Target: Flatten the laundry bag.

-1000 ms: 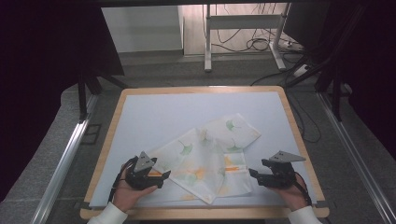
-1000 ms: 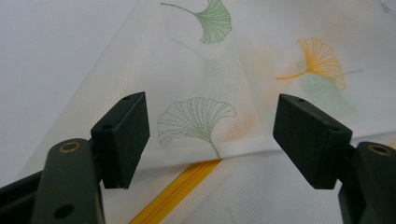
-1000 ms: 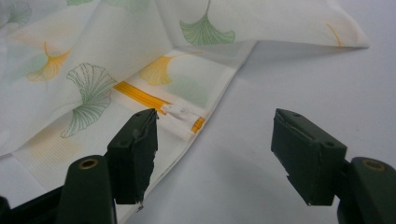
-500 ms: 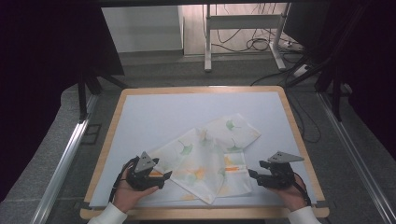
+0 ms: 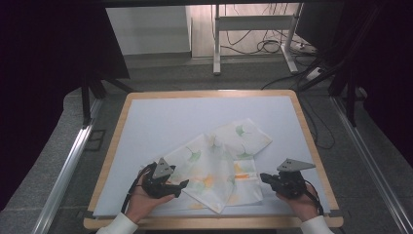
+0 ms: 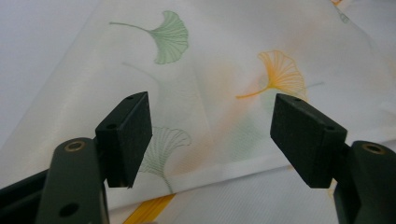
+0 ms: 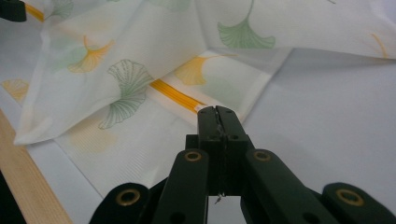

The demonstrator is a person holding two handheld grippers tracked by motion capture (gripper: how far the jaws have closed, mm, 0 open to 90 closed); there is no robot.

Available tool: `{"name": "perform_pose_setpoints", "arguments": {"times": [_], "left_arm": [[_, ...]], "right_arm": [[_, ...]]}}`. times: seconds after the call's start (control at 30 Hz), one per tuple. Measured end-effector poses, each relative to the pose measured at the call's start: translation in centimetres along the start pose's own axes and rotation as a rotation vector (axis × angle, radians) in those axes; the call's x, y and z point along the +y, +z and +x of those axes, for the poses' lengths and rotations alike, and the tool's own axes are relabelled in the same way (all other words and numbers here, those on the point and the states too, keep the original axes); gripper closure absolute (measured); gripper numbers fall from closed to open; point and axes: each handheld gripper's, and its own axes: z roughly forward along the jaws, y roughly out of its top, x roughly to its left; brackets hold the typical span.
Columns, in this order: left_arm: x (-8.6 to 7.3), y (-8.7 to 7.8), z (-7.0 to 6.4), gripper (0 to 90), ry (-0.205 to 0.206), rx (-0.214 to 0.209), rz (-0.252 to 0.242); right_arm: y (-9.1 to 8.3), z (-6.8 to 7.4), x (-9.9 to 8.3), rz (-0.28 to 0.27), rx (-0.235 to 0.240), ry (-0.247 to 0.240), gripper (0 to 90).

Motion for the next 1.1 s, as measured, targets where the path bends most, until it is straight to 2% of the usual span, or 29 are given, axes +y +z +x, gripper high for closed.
{"name": "perform_pose_setpoints", "arguments": {"times": [0.3, 0.47, 0.8, 1.1], "left_arm": [[0.4, 0.4, -0.9, 28.9, 0.015, -0.023, 0.000], [0.9, 1.0, -1.7, 28.8, 0.020, -0.050, 0.004], [1.7, 2.3, -3.6, 29.0, 0.056, -0.098, 0.026], [2.2, 2.9, -4.5, 28.1, 0.068, -0.120, 0.028]], "right_arm": [[1.1, 1.1, 0.3, 0.023, 0.031, -0.024, 88.9], [1.7, 1.9, 0.3, 0.046, 0.043, -0.042, 88.9], [2.7, 2.6, 0.1, 0.085, 0.065, -0.055, 88.9], [3.8, 3.1, 0.0, 0.126, 0.074, -0.071, 88.9]]}}
